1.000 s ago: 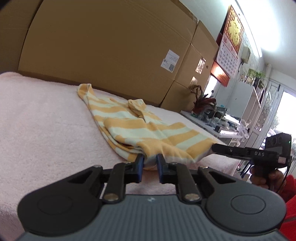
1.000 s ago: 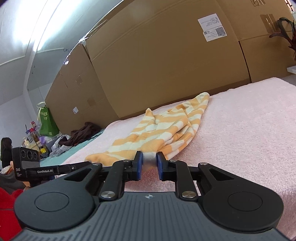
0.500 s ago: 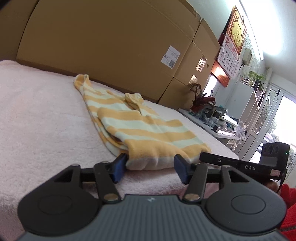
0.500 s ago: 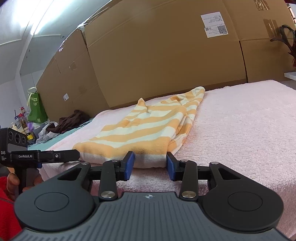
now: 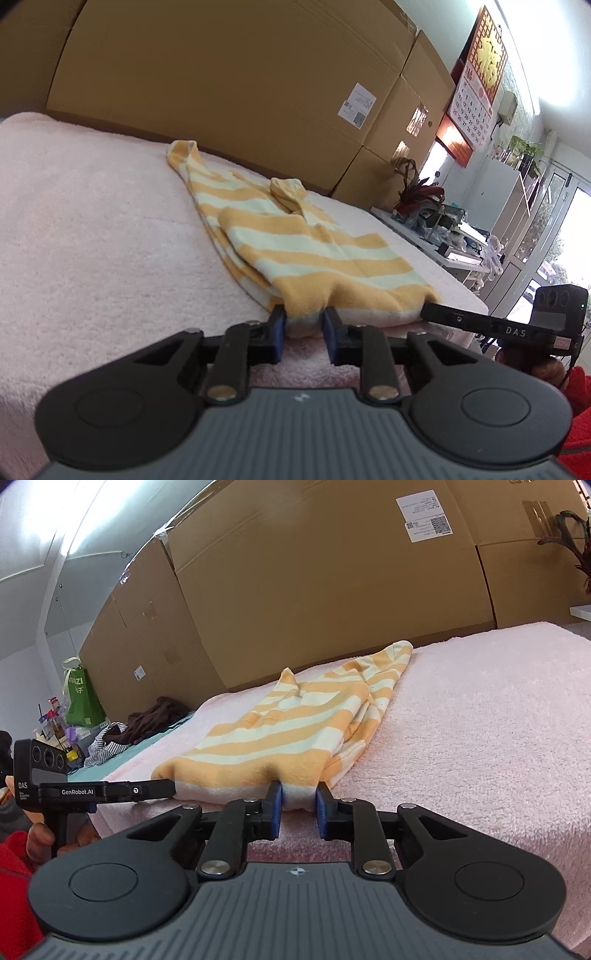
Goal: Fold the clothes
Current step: 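Open both grippers and pull them back from the folded shirt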
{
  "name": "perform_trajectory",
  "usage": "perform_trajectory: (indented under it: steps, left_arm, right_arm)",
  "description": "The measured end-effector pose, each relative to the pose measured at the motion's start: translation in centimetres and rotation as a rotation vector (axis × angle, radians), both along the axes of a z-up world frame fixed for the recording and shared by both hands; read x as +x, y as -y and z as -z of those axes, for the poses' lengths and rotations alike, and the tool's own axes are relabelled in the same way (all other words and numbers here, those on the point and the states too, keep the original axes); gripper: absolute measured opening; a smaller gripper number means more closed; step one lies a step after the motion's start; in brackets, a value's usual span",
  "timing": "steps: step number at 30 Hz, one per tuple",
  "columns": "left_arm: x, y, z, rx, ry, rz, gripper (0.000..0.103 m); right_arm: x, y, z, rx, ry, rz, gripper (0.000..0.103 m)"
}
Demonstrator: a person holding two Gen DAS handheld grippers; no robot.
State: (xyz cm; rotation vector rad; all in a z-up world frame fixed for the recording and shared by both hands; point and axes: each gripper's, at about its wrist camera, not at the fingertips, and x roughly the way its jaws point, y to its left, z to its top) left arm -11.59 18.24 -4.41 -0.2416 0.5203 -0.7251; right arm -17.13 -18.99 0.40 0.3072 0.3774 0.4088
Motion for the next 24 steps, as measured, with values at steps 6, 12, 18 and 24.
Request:
perform_trajectory:
  steps: [6,12,18,24]
  left_arm:
    - [0.8,2.2,-1.5,0.104,-0.024,-0.047,0.053]
    - [0.4,4.6,-1.9,0.161,-0.029,-0.067,0.082]
    - [-0.4,6.6,-1.8,0.251,0.008,-0.089,0.091]
    - [-1.2,7.6,-1.6,0.303,0.030,-0.123,0.096]
  right_arm:
    - [0.0,-0.6,0.0,-0.065,0.032,-0.004,0.026]
    - [0.1,-0.9,-0.3,-0.067,0.010,0.021,0.027]
    - [-0.7,-2.1,-0.6,-0.120,0.004,0.081,0.033]
    - [-1.4,-2.4,-0.2,-0.082,0.011,0.161,0.033]
